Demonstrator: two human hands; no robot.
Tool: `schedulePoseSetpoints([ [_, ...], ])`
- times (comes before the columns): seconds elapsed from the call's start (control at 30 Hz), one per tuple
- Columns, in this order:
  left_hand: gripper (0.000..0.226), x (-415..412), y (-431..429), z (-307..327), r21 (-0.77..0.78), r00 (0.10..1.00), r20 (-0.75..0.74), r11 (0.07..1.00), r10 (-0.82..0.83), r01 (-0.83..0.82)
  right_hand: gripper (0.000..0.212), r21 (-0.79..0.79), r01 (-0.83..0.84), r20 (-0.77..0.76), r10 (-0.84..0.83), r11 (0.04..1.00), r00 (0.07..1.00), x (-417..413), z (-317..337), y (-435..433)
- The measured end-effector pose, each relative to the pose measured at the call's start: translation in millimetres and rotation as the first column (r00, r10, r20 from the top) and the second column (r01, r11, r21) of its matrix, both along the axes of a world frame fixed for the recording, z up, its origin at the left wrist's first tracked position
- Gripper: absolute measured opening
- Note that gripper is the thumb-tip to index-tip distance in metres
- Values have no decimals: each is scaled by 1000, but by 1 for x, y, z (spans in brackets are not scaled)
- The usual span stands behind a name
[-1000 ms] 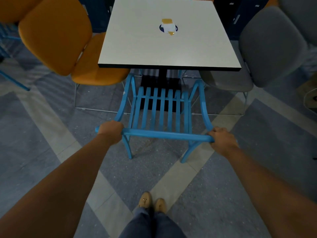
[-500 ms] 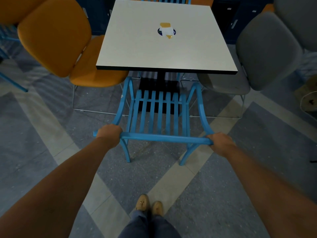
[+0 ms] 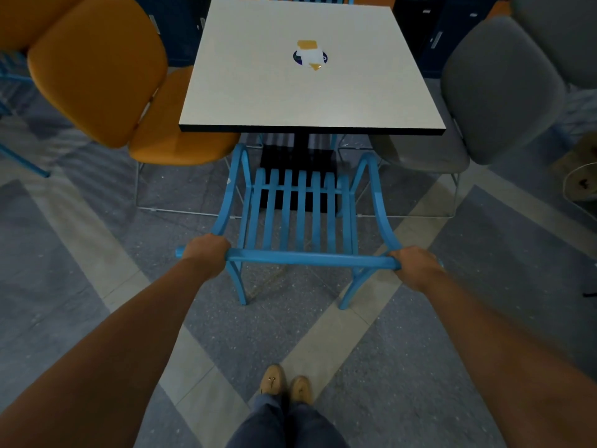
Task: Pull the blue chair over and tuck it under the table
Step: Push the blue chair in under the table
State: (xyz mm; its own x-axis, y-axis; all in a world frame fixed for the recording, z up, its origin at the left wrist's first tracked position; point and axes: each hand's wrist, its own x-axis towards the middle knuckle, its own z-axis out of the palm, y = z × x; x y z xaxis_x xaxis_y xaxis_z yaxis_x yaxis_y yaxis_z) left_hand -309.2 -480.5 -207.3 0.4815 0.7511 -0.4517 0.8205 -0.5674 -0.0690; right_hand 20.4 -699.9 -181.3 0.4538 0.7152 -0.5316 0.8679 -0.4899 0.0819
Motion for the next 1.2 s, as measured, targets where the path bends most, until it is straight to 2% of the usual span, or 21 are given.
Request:
schedulePoseSetpoints([
  [0.37,31,3,-1,1,-14,1000,5,1000,24,-24,37,-8,-9,1,9,1000,1000,2,-1,-1],
  [0.6,28,10,-12,4,57,996,-85,998,-7,12,30,15,-11,73,10,1000,997,-3,-7,2],
  [0.7,28,31,-26,11,58,993,-18,991,-116,117,28,94,-103,18,102,990,995,-25,-9,18],
  [0.77,29,52,-41,13,-3,982,72,985,-173,174,27,158,-146,-76,159,977,984,-49,-13,31],
  [0.83,31,70,-56,9,-71,969,119,971,-217,226,25,199,-192,-100,215,961,971,-70,-18,42],
  [0.97,31,73,-62,1,-18,957,97,961,-272,275,25,191,-254,-44,267,948,963,-79,-23,48],
  [1.2,31,73,-61,1,-28,959,112,964,-259,264,24,192,-254,-57,269,948,961,-79,-23,49],
])
